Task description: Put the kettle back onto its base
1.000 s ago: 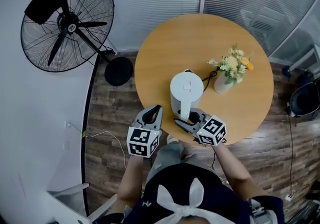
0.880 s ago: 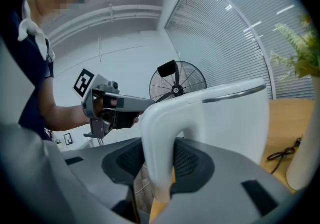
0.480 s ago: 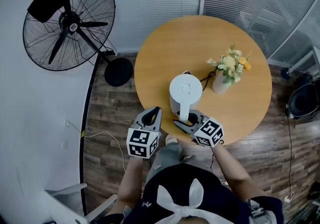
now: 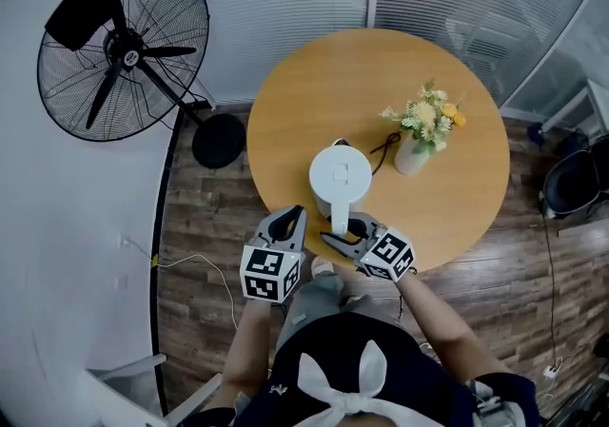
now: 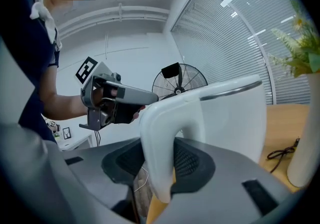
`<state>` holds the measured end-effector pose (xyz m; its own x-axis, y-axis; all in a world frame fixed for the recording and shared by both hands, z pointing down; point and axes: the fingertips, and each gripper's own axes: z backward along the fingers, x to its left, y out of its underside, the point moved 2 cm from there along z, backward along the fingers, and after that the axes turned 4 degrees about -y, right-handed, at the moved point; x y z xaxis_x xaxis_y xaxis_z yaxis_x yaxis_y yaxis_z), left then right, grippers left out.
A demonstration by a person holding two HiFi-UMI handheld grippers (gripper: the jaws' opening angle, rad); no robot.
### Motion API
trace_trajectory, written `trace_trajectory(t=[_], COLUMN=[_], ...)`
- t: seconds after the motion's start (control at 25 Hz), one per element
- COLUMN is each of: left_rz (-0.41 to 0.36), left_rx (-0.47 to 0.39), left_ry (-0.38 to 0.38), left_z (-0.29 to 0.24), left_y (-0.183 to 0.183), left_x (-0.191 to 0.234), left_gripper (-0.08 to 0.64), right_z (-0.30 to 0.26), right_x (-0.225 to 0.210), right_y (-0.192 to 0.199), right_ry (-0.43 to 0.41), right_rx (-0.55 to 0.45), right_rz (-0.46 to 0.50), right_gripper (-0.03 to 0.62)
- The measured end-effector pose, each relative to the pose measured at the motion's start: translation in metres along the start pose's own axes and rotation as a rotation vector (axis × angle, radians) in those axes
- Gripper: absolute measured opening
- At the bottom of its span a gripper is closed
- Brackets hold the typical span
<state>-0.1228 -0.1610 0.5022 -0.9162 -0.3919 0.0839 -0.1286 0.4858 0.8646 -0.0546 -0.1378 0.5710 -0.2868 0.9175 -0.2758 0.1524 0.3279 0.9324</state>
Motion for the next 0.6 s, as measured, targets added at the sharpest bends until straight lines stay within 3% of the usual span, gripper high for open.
trace_trajectory(t=[0.6], left_rz=[-0.017], left_rx=[0.018], left_ry=[0.019], left_z=[0.004], left_y=[0.011], left_x=[-0.027], left_gripper=[0.038], right_z=[0.002], right_x=[-0.003], right_y=[0.004], right_ry=[-0.019], right_rx=[-0.046], right_rz=[-0.020], right_gripper=[0.156])
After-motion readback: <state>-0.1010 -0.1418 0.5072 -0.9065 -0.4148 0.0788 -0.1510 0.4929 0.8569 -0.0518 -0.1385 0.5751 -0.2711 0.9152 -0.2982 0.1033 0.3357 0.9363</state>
